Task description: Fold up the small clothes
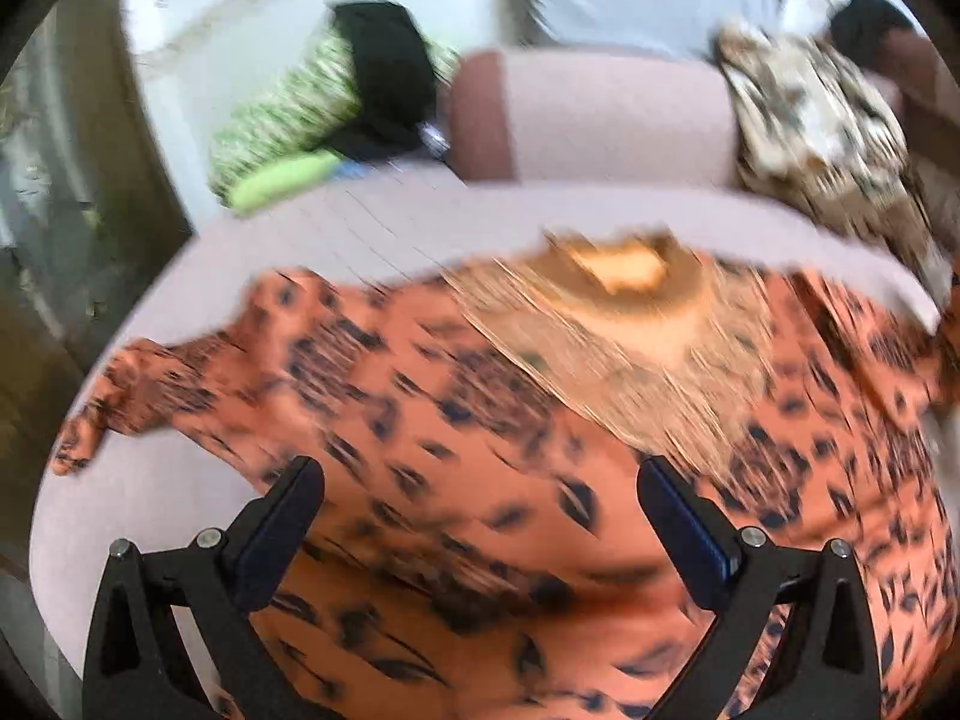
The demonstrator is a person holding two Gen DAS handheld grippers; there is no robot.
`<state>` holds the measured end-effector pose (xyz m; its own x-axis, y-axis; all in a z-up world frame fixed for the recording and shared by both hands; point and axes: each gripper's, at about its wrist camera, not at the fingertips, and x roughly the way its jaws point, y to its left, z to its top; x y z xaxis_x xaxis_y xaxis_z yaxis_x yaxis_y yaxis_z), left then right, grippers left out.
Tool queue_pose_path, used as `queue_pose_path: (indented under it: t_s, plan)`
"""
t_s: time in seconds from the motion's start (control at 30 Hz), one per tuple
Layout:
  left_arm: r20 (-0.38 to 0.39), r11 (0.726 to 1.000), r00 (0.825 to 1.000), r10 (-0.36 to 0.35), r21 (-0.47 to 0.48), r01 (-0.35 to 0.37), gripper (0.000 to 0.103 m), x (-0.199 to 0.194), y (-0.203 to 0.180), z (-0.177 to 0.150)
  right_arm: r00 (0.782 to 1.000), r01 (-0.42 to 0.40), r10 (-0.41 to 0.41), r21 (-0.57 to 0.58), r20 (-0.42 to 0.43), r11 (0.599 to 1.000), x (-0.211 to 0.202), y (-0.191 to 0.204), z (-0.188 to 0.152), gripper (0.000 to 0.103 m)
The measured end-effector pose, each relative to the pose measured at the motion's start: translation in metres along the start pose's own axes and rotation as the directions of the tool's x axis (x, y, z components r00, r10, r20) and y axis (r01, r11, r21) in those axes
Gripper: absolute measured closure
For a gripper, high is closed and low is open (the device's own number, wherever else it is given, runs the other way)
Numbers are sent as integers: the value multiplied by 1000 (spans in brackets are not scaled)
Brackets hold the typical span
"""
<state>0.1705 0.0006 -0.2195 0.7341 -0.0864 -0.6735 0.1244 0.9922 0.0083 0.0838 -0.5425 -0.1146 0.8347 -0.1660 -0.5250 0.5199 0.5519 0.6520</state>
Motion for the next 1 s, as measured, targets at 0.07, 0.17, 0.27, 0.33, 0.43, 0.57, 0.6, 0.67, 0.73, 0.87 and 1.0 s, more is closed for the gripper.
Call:
queue_pose_path:
  t_s: [0.07,0.17,0.27,0.33,0.43,0.57,0.6,0.67,0.73,0.87,1.0]
  plan:
    - [26,999,999,43,-31,-42,0,-1,23,-3,996,-83,82,-46,-29,995,-6,52,-22,95]
    - [-47,987,997,65,-146,-71,0,10,66,2,973,-209,195,-124,-121,970,3,138,-77,95]
    - [-76,954,990,120,-268,-136,0,11,112,6,929,-327,289,-150,-229,933,16,206,-150,95]
    - [-79,926,981,175,-327,-191,0,8,140,6,895,-384,331,-138,-300,913,34,242,-197,95]
    - [-77,885,957,280,-365,-289,0,6,180,5,829,-445,377,-78,-414,892,66,285,-283,91]
    - [-86,842,937,339,-416,-343,0,2,210,7,758,-422,314,-63,-572,904,103,310,-377,66]
    - [-88,835,938,335,-433,-339,0,2,212,7,742,-422,309,-56,-595,905,104,310,-390,35]
    - [-80,833,942,326,-447,-327,0,2,214,10,684,-435,359,40,-635,899,111,299,-409,20]
    - [-60,843,945,322,-436,-315,0,0,208,15,693,-440,367,40,-621,897,107,290,-406,20]
    - [-39,879,954,297,-380,-289,0,10,184,27,796,-397,233,-192,-558,898,85,276,-377,29]
    - [-65,863,955,288,-414,-289,0,17,182,30,871,-266,22,-434,-490,861,73,245,-332,57]
